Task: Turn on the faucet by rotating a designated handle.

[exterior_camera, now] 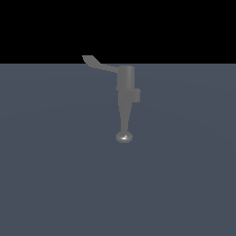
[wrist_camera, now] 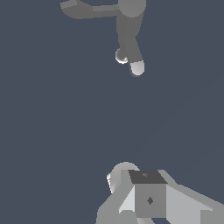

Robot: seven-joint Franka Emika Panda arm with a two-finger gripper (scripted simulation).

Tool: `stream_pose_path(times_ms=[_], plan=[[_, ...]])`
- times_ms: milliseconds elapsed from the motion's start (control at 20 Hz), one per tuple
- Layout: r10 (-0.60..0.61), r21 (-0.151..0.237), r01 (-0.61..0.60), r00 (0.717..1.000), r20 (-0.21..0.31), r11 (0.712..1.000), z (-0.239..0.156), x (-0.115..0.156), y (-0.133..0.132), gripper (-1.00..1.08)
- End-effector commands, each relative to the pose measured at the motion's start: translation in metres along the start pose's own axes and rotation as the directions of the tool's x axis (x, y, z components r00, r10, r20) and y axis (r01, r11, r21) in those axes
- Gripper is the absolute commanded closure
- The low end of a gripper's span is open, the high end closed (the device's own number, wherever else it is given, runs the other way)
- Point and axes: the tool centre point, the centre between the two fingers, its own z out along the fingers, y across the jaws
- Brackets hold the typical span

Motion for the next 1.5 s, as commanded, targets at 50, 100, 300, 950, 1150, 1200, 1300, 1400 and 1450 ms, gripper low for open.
stream_pose_path(times_ms=[50,100,300,950,1150,1200,1300,1400,1450], plan=[[0.053,0.003,-0.053,0.999,-0.004,0.999,0.001,0.011,-0.003,1.08],[0.071,0.004,-0.071,0.997,-0.005,0.997,0.001,0.015,-0.003,1.08],[0.155,0.008,-0.155,0.988,-0.010,0.988,0.004,0.033,-0.008,1.08],[0.445,0.025,-0.444,0.895,-0.024,0.896,0.019,0.098,-0.025,1.08],[0.528,0.031,-0.527,0.849,-0.028,0.849,0.026,0.117,-0.031,1.08],[0.548,0.032,-0.547,0.836,-0.029,0.837,0.028,0.122,-0.033,1.08],[0.587,0.035,-0.586,0.809,-0.030,0.810,0.032,0.132,-0.036,1.08],[0.624,0.038,-0.623,0.781,-0.032,0.781,0.037,0.142,-0.039,1.08],[0.643,0.040,-0.642,0.765,-0.033,0.766,0.039,0.147,-0.041,1.08]])
